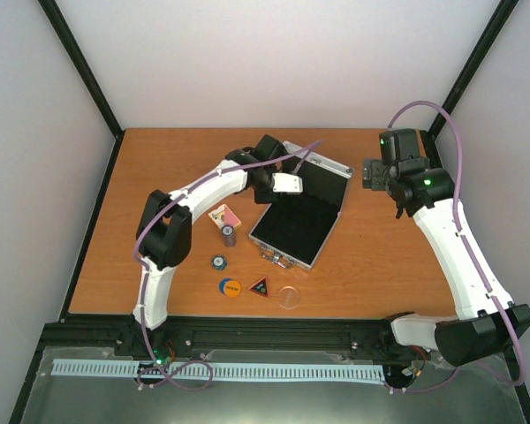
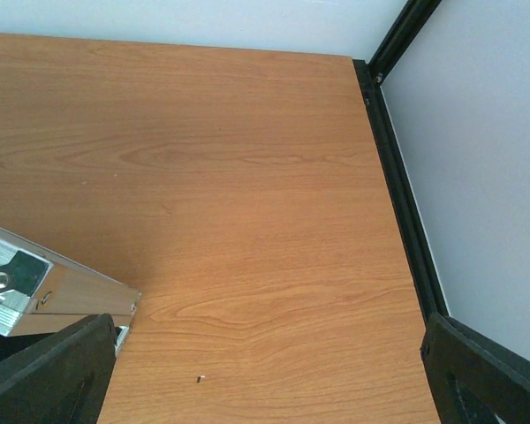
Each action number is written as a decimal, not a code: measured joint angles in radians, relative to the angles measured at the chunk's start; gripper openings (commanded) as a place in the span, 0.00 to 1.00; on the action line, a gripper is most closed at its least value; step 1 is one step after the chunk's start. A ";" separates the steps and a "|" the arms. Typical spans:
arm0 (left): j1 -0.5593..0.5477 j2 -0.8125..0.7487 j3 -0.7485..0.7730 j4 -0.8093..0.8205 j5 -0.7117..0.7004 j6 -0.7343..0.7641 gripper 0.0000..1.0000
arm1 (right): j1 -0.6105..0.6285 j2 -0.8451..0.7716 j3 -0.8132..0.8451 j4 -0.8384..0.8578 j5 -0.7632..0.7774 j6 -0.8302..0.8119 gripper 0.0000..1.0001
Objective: Pack up texas hold em set
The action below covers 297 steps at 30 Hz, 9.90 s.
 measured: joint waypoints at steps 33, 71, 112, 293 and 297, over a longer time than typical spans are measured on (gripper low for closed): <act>-0.040 -0.113 -0.260 0.151 0.068 0.009 0.01 | -0.001 -0.131 -0.346 0.151 -0.679 0.177 0.54; -0.017 -0.104 -0.349 0.375 0.063 0.035 0.01 | -0.005 -0.098 -0.403 0.304 -0.528 0.414 0.73; 0.032 -0.014 -0.373 0.552 0.075 0.142 0.01 | -0.007 -0.029 -0.311 0.282 -0.465 0.367 0.74; 0.047 -0.703 -0.570 0.170 -0.044 -0.408 0.44 | -0.023 0.118 -0.227 0.348 -0.552 0.305 0.76; 0.047 -0.792 -0.612 0.163 -0.035 -0.435 0.44 | -0.023 0.127 -0.220 0.352 -0.552 0.304 0.77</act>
